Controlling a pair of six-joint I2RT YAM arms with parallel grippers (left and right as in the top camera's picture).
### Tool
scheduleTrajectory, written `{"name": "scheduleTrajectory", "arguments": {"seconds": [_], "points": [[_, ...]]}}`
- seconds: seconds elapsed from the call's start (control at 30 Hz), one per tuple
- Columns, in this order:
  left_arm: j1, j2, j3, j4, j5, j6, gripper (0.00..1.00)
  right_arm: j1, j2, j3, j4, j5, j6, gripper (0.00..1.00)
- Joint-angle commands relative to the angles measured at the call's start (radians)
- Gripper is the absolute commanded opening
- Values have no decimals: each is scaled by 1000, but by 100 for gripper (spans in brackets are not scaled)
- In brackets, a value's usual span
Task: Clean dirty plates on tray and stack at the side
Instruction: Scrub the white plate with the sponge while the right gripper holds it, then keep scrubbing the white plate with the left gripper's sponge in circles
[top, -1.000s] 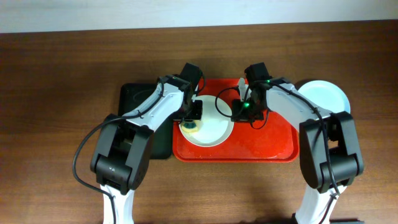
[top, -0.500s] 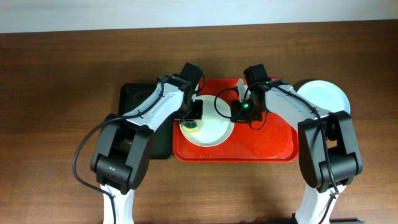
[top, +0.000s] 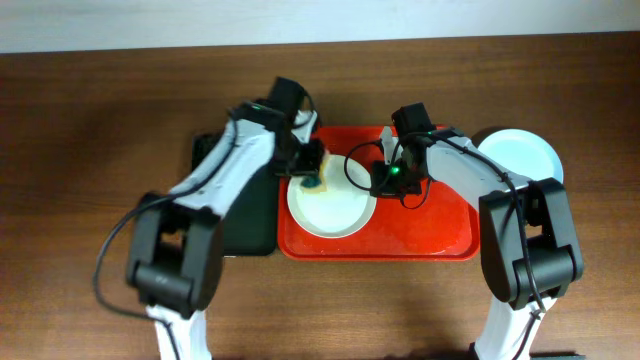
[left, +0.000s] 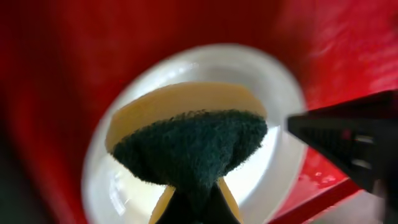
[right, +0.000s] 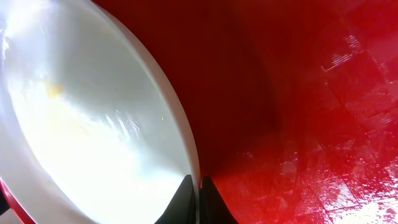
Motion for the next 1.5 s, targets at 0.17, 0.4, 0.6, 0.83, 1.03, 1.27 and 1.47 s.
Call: {"name": "scheduleTrajectory", "arguments": {"seconds": [0.17,0.4,0.6,0.83,1.03,1.27,1.47], "points": [[-48,-43,-51,20,-137,19,0,4,18,-10,0,-16,-6,4],[-56,84,-97,82,-136,18,0,4,18,-10,0,-16,-6,4],[-56,178,-97,122,-50,-8,0,4,18,-10,0,-16,-6,4],[-42,172,-90,127,213,-7,0,4,18,-10,0,-16,-6,4],[14,41,-68,132,233,-6,0,4,18,-10,0,-16,-6,4],[17,-60,-69,105,53,-7,0,4,18,-10,0,-16,-6,4],[-5,-13,-114,119,-40,-8,0,4,18,-10,0,-17,-6,4]]}}
